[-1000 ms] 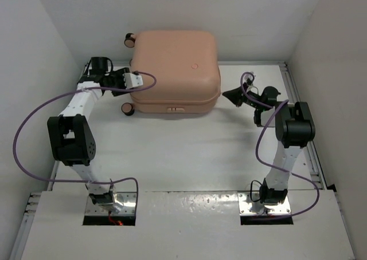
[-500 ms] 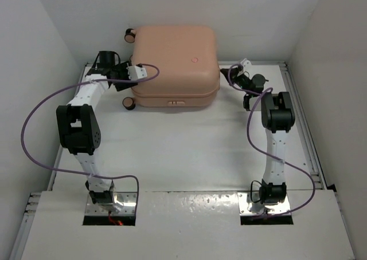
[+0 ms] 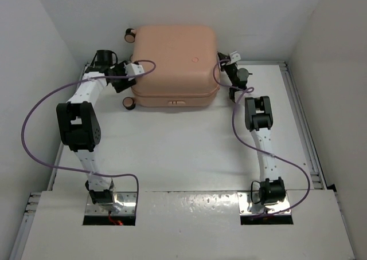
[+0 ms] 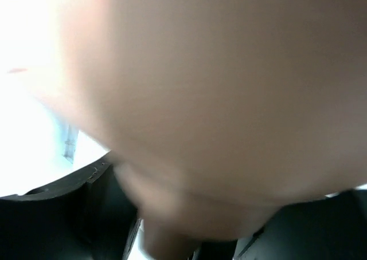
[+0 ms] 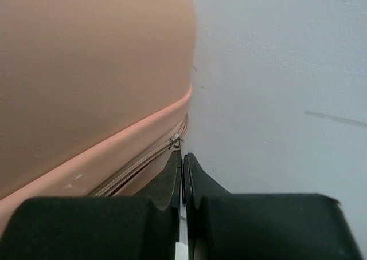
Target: Pack the luggage
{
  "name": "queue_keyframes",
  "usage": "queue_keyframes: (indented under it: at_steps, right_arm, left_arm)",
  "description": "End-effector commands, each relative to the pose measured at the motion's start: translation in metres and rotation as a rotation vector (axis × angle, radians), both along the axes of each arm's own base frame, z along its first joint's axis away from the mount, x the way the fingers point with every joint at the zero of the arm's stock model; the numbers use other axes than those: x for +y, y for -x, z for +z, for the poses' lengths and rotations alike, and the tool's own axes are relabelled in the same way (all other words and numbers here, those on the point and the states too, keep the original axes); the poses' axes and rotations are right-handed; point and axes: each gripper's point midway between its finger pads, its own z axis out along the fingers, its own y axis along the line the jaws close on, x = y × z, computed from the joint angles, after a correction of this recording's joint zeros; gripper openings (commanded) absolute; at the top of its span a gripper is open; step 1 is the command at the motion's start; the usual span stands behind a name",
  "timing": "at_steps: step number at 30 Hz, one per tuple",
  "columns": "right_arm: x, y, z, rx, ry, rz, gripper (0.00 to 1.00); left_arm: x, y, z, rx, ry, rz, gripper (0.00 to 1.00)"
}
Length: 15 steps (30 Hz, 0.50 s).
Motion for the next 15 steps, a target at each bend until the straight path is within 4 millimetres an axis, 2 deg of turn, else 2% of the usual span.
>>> queue_keyframes:
  at_steps: [1, 2, 3, 4, 5, 6, 7, 8, 9, 10, 11, 13, 14, 15]
  right_arm:
    - [-0.049, -0.007, -0.024, 0.062, -0.005, -0.18, 0.0]
    - [-0.048, -0.003, 0.012, 0.0, -0.01, -0.174, 0.0]
    - [-0.046, 0.0, 0.014, -0.002, -0.007, -0.162, 0.0]
    - [-0.044, 0.009, -0.012, 0.063, -0.011, -0.153, 0.0]
    - [-0.046, 0.013, 0.011, 0.002, 0.005, -0.158, 0.0]
    - [-0.043, 0.017, 0.004, 0.025, -0.004, -0.145, 0.0]
    - [-0.043, 0.021, 0.003, 0.028, -0.002, -0.143, 0.0]
    - [-0.043, 0.022, 0.013, 0.013, 0.0, -0.143, 0.0]
    - [-0.043, 0.023, 0.013, 0.017, -0.002, -0.142, 0.0]
    - [-0.044, 0.024, 0.012, 0.02, -0.004, -0.147, 0.01]
    - [-0.043, 0.026, 0.019, 0.008, -0.007, -0.153, 0.2]
    - [-0.049, 0.031, 0.021, -0.003, -0.017, -0.185, 0.4]
    - [-0.05, 0.035, 0.035, -0.041, -0.024, -0.192, 0.54]
    - [-0.054, 0.04, 0.043, -0.042, -0.032, -0.21, 0.47]
  left_arm:
    - [0.054, -0.022, -0.002, -0.023, 0.176, 0.495, 0.41]
    - [0.05, -0.026, 0.016, -0.06, 0.235, 0.524, 0.56]
    - [0.051, -0.029, 0.026, -0.09, 0.279, 0.566, 0.8]
    - [0.05, -0.036, 0.044, -0.143, 0.36, 0.624, 0.85]
    - [0.047, -0.038, 0.054, -0.164, 0.401, 0.634, 0.9]
    - [0.046, -0.039, 0.075, -0.207, 0.436, 0.641, 0.98]
    - [0.044, -0.042, 0.088, -0.243, 0.49, 0.661, 1.0]
    - [0.045, -0.042, 0.105, -0.283, 0.515, 0.673, 1.0]
    - [0.04, -0.043, 0.113, -0.301, 0.535, 0.666, 1.0]
    - [0.036, -0.045, 0.131, -0.345, 0.552, 0.657, 1.0]
    - [0.04, -0.045, 0.141, -0.38, 0.558, 0.675, 1.0]
    - [0.043, -0.041, 0.169, -0.455, 0.576, 0.678, 1.0]
    - [0.046, -0.041, 0.183, -0.502, 0.599, 0.697, 1.0]
    - [0.048, -0.04, 0.192, -0.528, 0.602, 0.7, 1.0]
